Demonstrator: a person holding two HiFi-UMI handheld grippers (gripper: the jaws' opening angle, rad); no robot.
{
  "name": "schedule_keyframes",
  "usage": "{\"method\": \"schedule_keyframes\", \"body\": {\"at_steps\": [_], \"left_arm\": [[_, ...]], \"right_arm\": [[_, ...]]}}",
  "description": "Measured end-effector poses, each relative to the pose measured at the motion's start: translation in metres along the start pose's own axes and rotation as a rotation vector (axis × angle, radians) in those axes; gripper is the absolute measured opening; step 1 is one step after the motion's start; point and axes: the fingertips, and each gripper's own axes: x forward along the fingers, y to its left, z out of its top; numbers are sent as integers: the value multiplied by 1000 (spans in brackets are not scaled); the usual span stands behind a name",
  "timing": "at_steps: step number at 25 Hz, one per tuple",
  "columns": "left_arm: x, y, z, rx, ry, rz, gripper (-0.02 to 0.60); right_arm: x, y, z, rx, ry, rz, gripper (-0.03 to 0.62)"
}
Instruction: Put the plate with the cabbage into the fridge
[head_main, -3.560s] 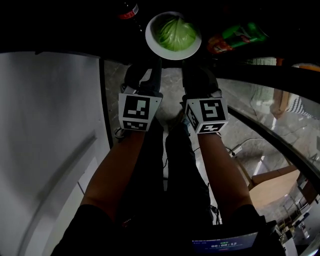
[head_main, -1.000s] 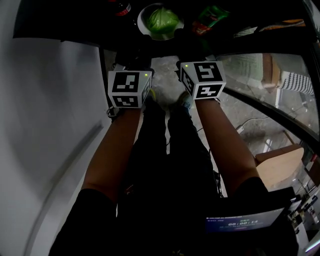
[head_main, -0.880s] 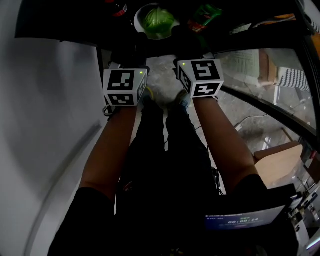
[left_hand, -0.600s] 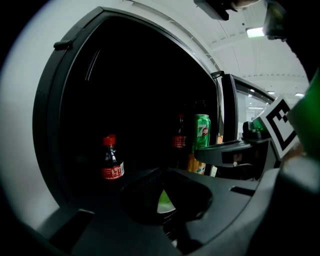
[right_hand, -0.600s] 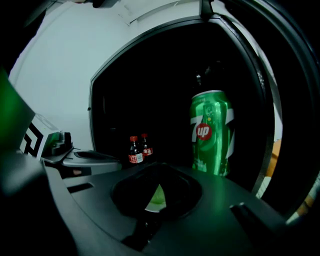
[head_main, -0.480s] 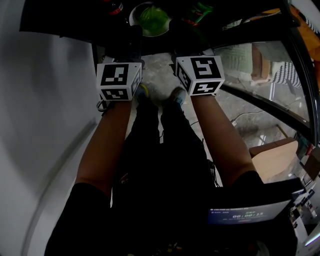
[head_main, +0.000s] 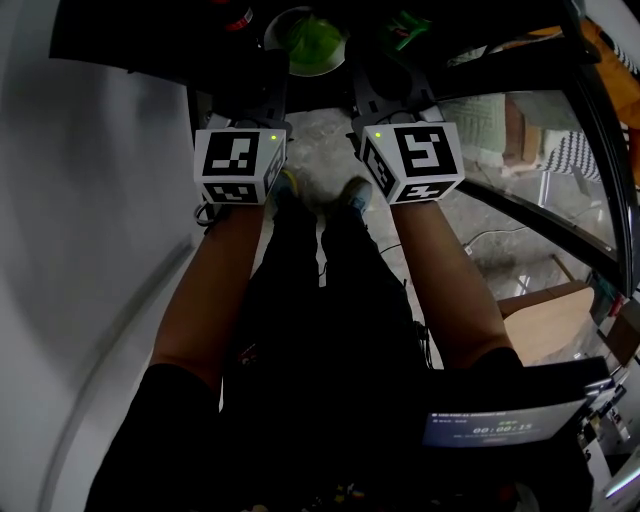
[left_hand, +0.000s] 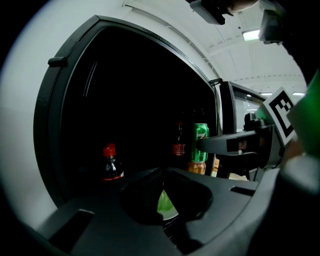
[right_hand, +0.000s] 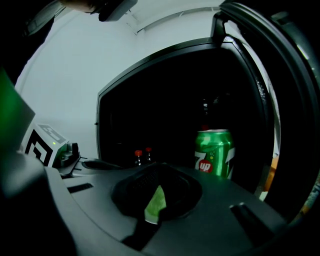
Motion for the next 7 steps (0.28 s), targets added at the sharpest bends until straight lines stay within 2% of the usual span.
{"method": "schedule_keyframes", "body": {"at_steps": [7], "left_arm": [[7, -3, 4, 0, -9, -6, 5]], "right_arm": [[1, -5, -1, -13, 3, -7, 6]]}}
